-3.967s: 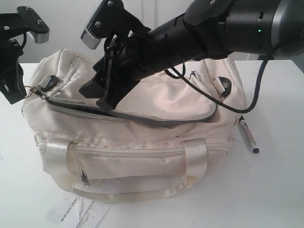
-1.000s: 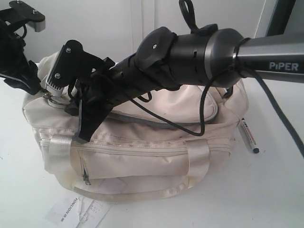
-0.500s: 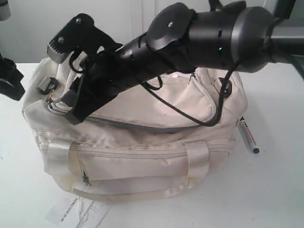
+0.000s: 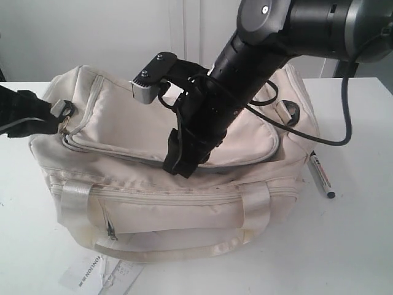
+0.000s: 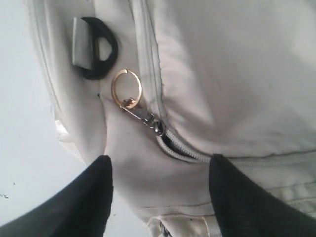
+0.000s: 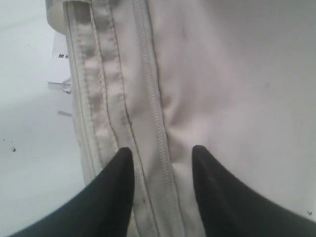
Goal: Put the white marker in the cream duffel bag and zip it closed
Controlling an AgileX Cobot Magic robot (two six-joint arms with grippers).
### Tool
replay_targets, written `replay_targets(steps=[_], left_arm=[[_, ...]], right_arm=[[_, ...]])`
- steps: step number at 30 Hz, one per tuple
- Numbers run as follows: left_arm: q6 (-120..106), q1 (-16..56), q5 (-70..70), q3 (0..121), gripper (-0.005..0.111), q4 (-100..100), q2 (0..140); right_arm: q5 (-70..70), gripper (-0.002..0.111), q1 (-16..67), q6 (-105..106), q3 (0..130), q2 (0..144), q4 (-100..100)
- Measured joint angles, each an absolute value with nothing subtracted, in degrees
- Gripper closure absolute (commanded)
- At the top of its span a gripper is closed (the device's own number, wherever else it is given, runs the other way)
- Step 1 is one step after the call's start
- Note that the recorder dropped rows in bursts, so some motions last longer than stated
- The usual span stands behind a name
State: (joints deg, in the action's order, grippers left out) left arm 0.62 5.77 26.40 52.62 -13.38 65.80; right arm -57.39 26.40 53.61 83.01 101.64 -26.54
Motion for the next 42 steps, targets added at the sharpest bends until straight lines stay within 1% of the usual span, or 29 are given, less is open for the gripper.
replay_targets(steps=[2,9,11,17,19,29,34,42], left_arm=[[2.0,4.8,24.5,51.4,0.045,-13.0,64.4],[11.9,-3.6,22.4,46.6,0.045,-14.4,63.8],[12.7,-4.3,23.5,45.9,0.045,-17.7,63.8],[2.8,-4.4,27.1,45.4,0.045,-38.2,63.8],[0.9,-4.4,27.4,45.3,0.045,-41.4,63.8],[1.8,-4.5,22.4,39.4,0.045,-43.8,63.8],[2.4,-4.5,20.7,39.0,0.045,-45.6,63.8],[2.5,-4.5,19.8,39.0,0.045,-47.4,65.5]], right_arm=[[-55.7,0.057,26.4,55.0,83.0,101.6,-26.5],[-50.5,0.056,26.4,60.7,83.0,101.6,-26.9],[-50.3,0.056,26.4,61.9,83.0,101.9,-27.4],[-49.6,0.056,26.4,63.6,83.1,104.8,-28.6],[-48.9,0.056,26.4,63.6,83.1,105.2,-28.7],[-51.2,0.056,26.4,63.9,83.2,102.4,-35.4],[-55.5,0.056,26.4,69.2,83.3,102.1,-38.5],[-54.2,0.056,26.4,74.0,83.3,105.9,-38.8]])
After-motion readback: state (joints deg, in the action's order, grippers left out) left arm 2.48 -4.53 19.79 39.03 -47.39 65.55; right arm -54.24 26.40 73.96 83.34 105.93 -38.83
